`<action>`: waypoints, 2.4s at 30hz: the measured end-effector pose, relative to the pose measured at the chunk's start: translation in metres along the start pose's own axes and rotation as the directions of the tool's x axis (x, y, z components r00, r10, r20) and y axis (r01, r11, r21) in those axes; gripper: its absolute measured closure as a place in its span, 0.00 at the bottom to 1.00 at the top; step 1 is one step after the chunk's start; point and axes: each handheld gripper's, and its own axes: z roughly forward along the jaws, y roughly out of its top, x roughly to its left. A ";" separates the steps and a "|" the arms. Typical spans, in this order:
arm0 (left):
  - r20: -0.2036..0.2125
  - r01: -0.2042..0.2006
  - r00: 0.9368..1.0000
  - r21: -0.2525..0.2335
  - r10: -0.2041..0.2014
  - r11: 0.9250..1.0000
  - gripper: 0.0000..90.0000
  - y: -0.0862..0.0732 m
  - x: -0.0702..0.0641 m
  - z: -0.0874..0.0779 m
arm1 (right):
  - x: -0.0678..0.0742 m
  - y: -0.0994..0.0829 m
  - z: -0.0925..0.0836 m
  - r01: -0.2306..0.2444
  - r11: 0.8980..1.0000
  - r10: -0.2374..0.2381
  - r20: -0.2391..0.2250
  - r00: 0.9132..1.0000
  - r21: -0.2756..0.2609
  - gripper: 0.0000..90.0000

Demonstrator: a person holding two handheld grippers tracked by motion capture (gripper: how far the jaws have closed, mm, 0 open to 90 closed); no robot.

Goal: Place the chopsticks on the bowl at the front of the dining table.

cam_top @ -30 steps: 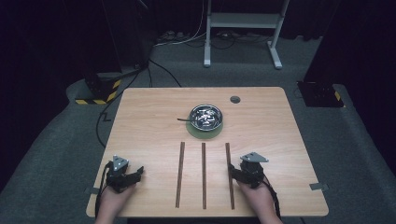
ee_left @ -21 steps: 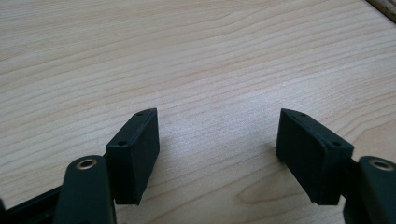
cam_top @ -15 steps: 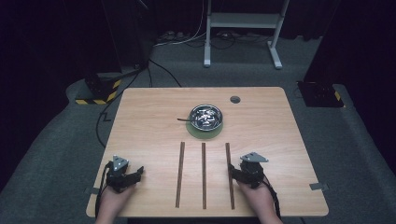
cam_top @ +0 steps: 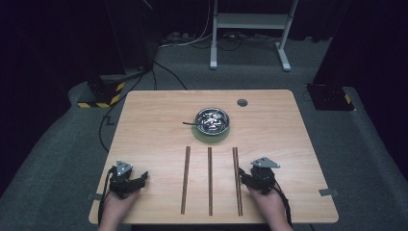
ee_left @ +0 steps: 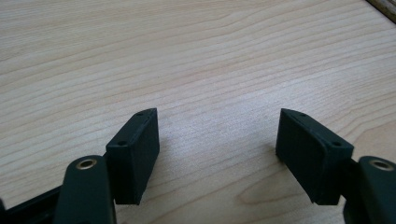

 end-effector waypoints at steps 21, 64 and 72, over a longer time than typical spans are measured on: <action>-0.002 -0.004 1.000 0.002 0.004 1.000 0.34 0.000 0.000 0.000 | -0.003 -0.003 0.001 0.000 1.000 0.000 0.008 1.000 0.018 0.41; 0.000 0.000 1.000 0.001 0.000 1.000 0.34 0.000 0.000 0.000 | -0.020 -0.003 -0.006 0.031 0.995 -0.034 0.031 0.999 0.094 0.83; -0.001 0.000 1.000 0.002 0.000 1.000 0.34 0.000 0.000 0.000 | -0.018 0.013 0.000 0.047 0.981 -0.052 0.018 0.998 0.190 0.77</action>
